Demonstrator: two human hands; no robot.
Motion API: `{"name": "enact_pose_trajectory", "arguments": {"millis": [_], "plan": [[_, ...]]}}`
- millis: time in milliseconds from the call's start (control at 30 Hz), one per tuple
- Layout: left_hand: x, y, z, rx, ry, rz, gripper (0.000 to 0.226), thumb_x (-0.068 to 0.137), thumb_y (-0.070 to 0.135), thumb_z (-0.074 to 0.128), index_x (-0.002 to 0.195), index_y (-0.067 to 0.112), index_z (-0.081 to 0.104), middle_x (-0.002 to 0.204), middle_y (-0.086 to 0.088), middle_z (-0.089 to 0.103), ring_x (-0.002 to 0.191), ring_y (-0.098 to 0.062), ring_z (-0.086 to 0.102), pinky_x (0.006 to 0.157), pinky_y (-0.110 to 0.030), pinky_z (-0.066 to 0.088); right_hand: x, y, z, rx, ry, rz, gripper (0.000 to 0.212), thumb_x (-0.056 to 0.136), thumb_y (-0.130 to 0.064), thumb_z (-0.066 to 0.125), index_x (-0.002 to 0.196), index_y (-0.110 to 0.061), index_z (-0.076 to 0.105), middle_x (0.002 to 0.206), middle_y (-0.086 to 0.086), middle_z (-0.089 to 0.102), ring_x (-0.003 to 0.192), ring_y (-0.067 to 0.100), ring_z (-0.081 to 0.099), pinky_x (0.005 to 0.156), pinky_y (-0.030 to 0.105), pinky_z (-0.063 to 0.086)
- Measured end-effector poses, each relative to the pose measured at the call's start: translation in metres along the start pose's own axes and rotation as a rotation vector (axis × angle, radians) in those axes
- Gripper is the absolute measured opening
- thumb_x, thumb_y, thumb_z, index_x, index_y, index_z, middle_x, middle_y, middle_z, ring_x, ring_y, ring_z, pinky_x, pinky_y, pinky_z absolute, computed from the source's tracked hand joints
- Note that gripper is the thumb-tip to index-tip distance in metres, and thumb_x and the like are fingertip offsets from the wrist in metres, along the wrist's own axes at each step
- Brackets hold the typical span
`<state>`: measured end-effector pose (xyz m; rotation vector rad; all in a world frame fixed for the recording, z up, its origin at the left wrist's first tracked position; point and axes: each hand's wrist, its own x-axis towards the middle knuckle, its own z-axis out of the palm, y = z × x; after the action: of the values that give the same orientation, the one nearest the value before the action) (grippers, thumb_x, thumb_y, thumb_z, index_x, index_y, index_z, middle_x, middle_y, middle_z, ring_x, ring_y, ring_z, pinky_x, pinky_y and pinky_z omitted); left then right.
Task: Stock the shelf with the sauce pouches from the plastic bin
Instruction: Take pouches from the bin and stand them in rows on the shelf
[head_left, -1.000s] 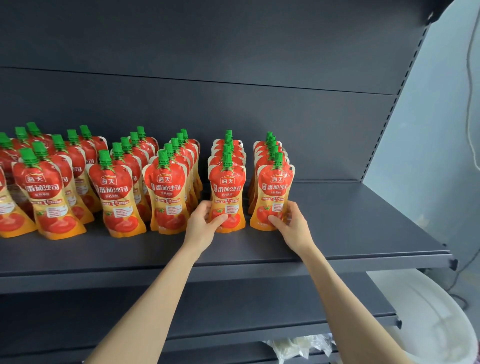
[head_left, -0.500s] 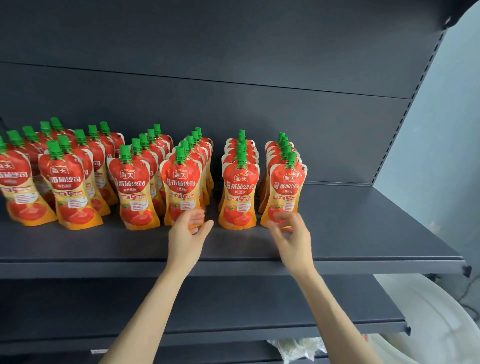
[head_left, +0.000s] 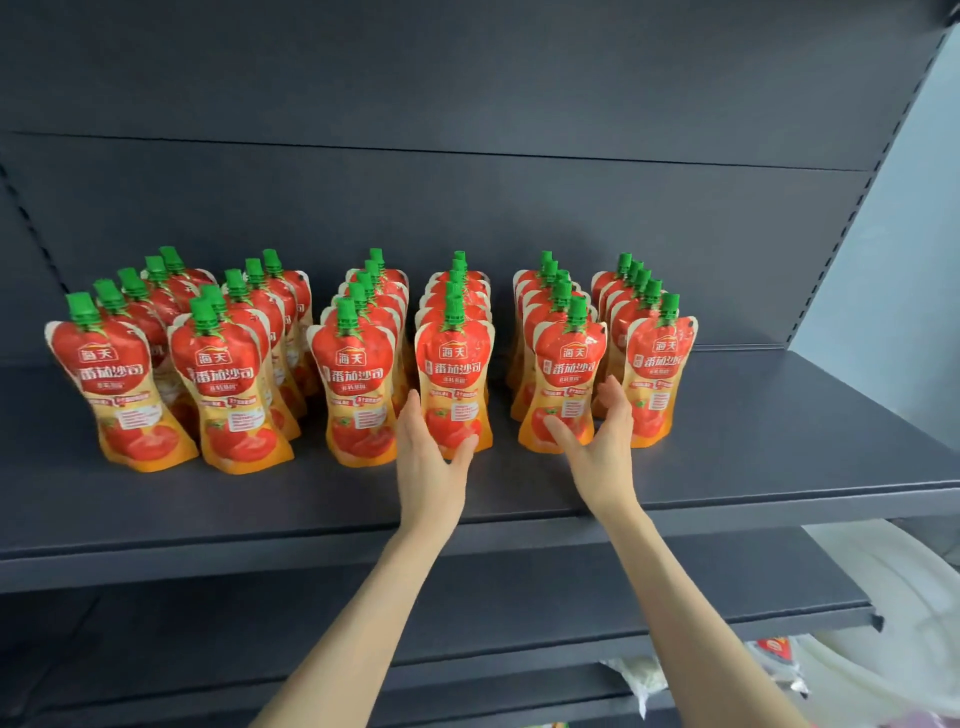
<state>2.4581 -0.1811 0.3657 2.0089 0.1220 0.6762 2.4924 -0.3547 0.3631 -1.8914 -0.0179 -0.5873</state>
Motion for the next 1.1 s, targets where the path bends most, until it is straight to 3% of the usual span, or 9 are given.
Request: {"name": "enact_pose_trajectory", "arguments": {"millis": [67, 167, 233, 400, 633, 1100], "plan": [[0.004, -0.001, 0.0, -0.012, -0.03, -0.03, 0.079, 0.086, 0.024, 0.066, 0.146, 0.008, 0.018, 0.15, -0.011, 0.03, 0.138, -0.024, 0.03, 0.108, -0.036, 0.032, 0.002, -0.001, 0.0, 0.028, -0.006, 0.04, 0.087, 0.08, -0.027, 0.074, 0.146, -0.014, 0.019, 0.139, 0.006, 0.042, 0.129, 0.02, 0.042, 0.105, 0.038, 0.041], [0.007, -0.004, 0.002, -0.016, -0.037, -0.047, 0.076, 0.086, 0.025, 0.065, 0.145, 0.006, 0.021, 0.148, -0.012, 0.035, 0.136, -0.025, 0.033, 0.107, -0.035, 0.033, 0.002, -0.003, 0.001, 0.078, -0.041, 0.079, 0.08, 0.082, -0.022, 0.073, 0.143, -0.011, 0.023, 0.133, 0.005, 0.048, 0.119, 0.015, 0.05, 0.087, 0.016, 0.046], [0.011, -0.005, 0.002, -0.049, -0.018, -0.063, 0.07, 0.086, 0.025, 0.066, 0.142, 0.006, 0.028, 0.142, -0.012, 0.041, 0.132, -0.025, 0.039, 0.104, -0.034, 0.036, 0.003, -0.003, 0.002, 0.083, -0.063, 0.08, 0.071, 0.083, -0.021, 0.072, 0.138, -0.011, 0.029, 0.131, 0.004, 0.051, 0.115, 0.014, 0.052, 0.081, 0.012, 0.046], [0.016, -0.006, 0.0, -0.136, 0.001, -0.064, 0.049, 0.086, 0.02, 0.067, 0.128, 0.007, 0.046, 0.126, -0.008, 0.057, 0.117, -0.022, 0.053, 0.096, -0.033, 0.045, 0.006, 0.0, 0.001, 0.065, -0.097, 0.079, 0.056, 0.087, -0.017, 0.067, 0.132, -0.011, 0.035, 0.126, 0.006, 0.056, 0.107, 0.011, 0.055, 0.08, 0.013, 0.046], [0.02, -0.011, 0.0, -0.164, 0.023, -0.061, 0.036, 0.085, 0.02, 0.068, 0.115, 0.007, 0.053, 0.114, -0.008, 0.064, 0.106, -0.022, 0.06, 0.088, -0.034, 0.051, 0.007, 0.004, 0.002, 0.022, -0.129, 0.061, 0.052, 0.089, -0.017, 0.064, 0.131, -0.013, 0.034, 0.127, 0.005, 0.055, 0.111, 0.013, 0.054, 0.09, 0.023, 0.045], [0.021, -0.015, 0.0, -0.157, 0.015, -0.06, 0.033, 0.084, 0.021, 0.069, 0.111, 0.01, 0.053, 0.111, -0.003, 0.064, 0.096, -0.009, 0.056, 0.069, -0.005, 0.038, 0.007, 0.004, 0.003, 0.018, -0.139, 0.077, 0.053, 0.09, -0.018, 0.062, 0.134, -0.014, 0.033, 0.131, 0.005, 0.053, 0.119, 0.018, 0.053, 0.097, 0.031, 0.045]]}}
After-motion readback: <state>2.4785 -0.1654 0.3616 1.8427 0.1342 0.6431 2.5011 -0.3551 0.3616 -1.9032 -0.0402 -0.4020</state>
